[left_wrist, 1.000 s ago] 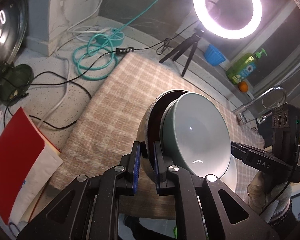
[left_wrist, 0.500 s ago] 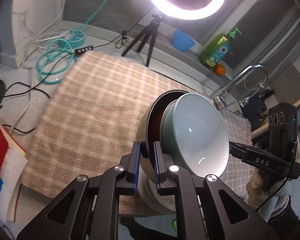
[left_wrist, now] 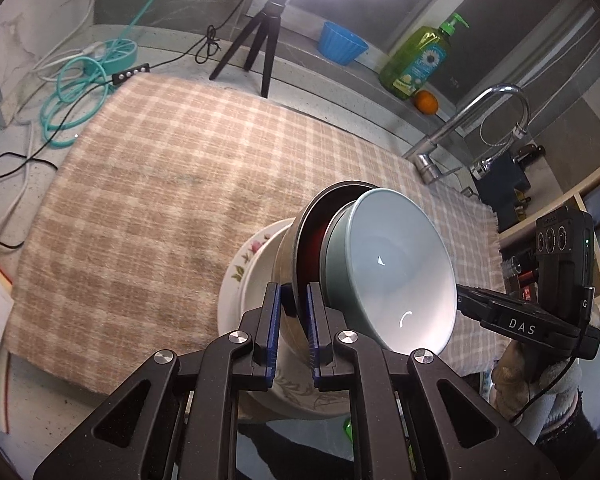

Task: Organize plates and bowls
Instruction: 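Lift the nested bowl stack and carry it over the plate stack, then lower the bowl stack onto the plates and open both grippers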

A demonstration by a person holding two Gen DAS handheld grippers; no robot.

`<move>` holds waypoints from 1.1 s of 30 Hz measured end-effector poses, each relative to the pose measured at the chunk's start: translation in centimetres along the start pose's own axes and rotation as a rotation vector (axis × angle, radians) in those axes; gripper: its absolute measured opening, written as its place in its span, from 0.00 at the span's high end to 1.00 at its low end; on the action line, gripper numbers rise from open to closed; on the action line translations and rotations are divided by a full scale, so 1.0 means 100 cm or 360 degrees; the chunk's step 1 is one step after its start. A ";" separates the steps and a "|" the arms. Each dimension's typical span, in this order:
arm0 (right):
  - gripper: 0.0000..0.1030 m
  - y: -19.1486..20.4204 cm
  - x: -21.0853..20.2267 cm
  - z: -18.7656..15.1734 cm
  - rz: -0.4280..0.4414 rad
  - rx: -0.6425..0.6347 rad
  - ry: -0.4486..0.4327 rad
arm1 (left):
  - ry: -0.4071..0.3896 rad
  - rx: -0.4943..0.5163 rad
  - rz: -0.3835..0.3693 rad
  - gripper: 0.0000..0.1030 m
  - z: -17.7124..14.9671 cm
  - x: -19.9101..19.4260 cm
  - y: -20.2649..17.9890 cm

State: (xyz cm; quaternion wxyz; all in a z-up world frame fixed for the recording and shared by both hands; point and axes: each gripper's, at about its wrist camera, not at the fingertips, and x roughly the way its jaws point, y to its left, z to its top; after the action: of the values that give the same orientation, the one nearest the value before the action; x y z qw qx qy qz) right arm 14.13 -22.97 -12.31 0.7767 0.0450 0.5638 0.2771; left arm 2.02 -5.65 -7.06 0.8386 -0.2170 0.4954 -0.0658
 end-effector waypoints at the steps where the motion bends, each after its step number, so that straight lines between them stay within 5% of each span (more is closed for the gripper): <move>1: 0.87 -0.002 0.000 -0.002 0.0000 0.0004 0.0003 | 0.0005 0.0001 0.0000 0.91 -0.001 0.001 -0.002; 33: 0.85 -0.008 -0.006 -0.014 0.0022 -0.0005 0.0007 | -0.0002 -0.0037 0.0041 0.92 -0.011 0.004 -0.004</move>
State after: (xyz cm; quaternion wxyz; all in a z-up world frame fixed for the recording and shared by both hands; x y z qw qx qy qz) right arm 13.00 -24.31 -12.60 0.7736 0.0470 0.5649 0.2833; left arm 1.27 -6.52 -7.65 0.8371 -0.2204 0.4983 -0.0493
